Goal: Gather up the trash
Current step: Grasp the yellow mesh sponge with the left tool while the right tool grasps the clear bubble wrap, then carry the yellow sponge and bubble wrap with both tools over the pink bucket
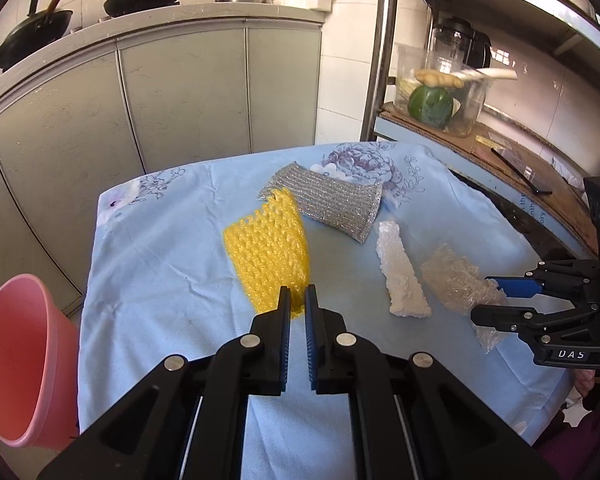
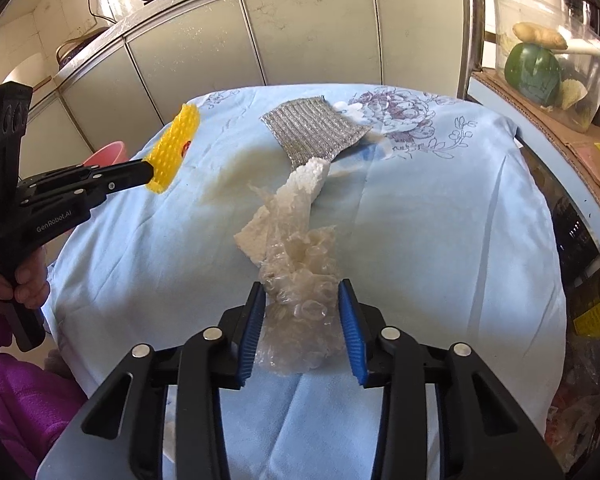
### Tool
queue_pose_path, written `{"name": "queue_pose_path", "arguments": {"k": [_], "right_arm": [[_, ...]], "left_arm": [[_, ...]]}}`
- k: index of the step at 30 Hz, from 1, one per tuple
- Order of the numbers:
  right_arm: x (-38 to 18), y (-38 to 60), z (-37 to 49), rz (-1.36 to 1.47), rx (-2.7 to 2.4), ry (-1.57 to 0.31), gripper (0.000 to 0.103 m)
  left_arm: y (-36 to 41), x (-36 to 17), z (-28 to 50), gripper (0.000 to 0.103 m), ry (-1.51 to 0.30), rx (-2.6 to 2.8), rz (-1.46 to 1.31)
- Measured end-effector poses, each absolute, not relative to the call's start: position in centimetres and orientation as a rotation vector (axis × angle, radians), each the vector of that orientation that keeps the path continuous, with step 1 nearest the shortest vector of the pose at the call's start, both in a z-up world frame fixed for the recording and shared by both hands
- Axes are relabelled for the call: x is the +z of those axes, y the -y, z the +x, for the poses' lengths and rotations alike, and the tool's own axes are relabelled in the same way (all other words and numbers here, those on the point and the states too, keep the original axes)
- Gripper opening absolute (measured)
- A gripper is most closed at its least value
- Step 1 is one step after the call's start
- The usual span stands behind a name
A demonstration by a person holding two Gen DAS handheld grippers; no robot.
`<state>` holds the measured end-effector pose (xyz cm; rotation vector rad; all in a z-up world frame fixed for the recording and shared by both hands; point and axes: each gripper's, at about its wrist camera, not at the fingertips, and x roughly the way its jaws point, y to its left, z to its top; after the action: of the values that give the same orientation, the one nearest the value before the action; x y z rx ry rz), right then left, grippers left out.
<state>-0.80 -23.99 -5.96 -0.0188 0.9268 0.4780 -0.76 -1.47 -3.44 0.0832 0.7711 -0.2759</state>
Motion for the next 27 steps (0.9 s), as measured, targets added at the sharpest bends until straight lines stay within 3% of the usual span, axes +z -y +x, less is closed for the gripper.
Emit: {"name": "queue_pose_path", "arguments": {"k": [14,27], "right_arm": [[-2.2,21.8,-0.4,0.035,0.538,-0.851,0.038],[-0.5,12.4,1.1,-0.048,0.714,-0.840,0.038]], "left_arm": [[-1.7,-1.3,-2.8,0.006,-0.689,-0.215,0.001],[-8.0,0.2,-4.9,0.006,-0.623,-0.078,-0.072]]}}
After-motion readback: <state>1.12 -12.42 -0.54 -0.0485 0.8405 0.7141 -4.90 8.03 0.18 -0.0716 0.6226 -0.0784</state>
